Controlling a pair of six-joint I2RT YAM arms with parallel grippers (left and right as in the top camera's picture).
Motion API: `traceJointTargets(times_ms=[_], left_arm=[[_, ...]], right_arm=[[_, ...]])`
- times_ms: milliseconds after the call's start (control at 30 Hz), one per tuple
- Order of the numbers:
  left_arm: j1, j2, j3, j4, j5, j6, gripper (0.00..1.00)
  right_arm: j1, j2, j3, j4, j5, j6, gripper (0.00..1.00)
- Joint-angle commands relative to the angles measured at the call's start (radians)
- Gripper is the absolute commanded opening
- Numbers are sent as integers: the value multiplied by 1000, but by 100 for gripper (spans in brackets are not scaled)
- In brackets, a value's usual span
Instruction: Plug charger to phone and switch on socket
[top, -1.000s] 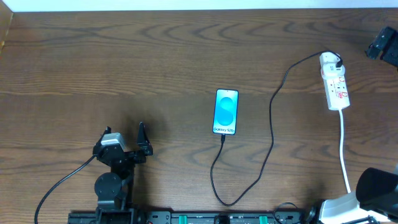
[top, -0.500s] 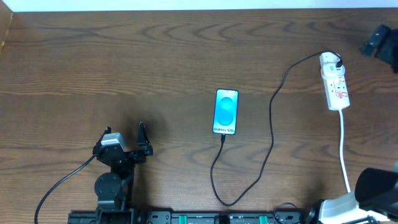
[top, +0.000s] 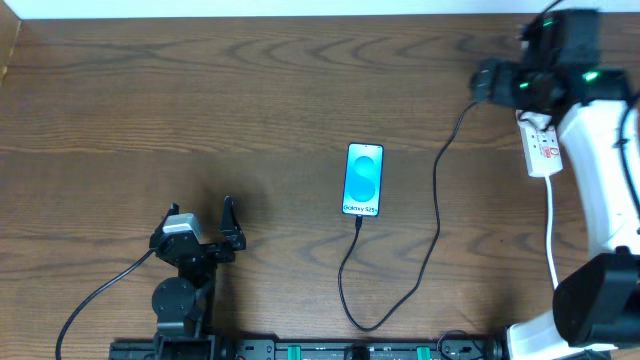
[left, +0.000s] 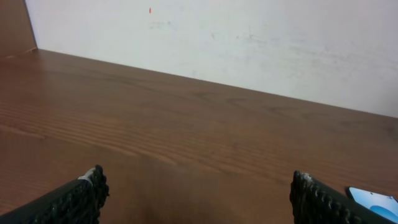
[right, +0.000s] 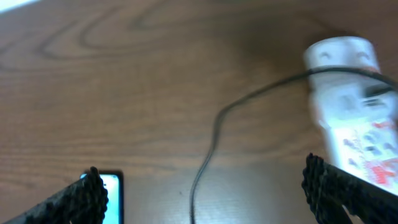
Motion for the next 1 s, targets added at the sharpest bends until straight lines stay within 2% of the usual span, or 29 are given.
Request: traceJointTargets(times_ms=[0,267,500,767,967], left_arm=[[5,-6,-16,-43,-10,14,95],[5,-6,-16,-43,-10,14,95],[5,-6,-16,-43,-10,14,95],[5,-6,-16,-43,-9,14,95],[5,-6,-16,-43,-9,14,95]], right_arm=[[68,-78,-124,112,66,8,99],[183,-219,-517,536,176,8,99],[193,-410,-892,868,175,8,99],[192,-698,-1232,1020,225,8,99],[191,-900,-1389,1029,254,8,99]])
